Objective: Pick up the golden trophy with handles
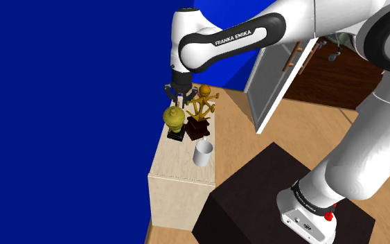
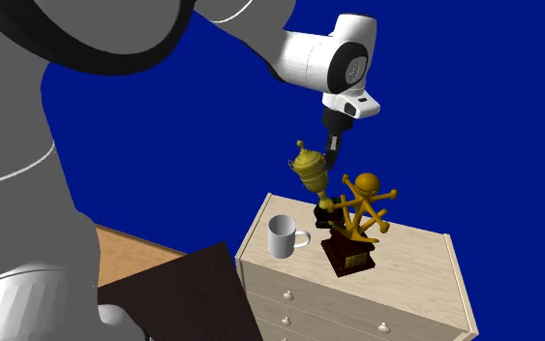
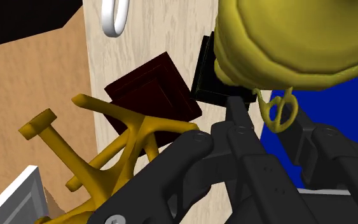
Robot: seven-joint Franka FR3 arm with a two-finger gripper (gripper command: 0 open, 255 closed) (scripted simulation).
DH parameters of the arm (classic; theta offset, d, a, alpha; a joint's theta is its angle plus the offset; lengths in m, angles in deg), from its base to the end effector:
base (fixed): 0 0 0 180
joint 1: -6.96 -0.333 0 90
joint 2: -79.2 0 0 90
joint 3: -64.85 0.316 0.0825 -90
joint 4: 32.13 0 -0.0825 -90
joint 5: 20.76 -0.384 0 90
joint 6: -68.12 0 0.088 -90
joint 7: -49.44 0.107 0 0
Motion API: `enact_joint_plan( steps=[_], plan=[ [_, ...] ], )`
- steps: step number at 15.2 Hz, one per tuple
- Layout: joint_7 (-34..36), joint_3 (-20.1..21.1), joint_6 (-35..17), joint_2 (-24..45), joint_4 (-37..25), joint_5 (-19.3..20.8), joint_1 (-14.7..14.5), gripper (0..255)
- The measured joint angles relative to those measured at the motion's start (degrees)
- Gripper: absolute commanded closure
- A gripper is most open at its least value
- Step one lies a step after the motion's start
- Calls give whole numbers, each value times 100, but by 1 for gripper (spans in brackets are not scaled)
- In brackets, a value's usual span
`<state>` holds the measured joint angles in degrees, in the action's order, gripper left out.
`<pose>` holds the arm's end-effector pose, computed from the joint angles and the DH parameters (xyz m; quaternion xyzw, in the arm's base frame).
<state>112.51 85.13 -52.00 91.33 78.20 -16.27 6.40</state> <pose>0.5634 0.2017 0.3850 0.9388 -0.3443 -0.0118 0.0067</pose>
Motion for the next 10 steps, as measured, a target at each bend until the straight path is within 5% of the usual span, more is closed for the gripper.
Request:
enact_joint_plan(
  steps=[10],
  plan=[
    [-73,30,688,-268,-440,-122,19,255]
  ],
)
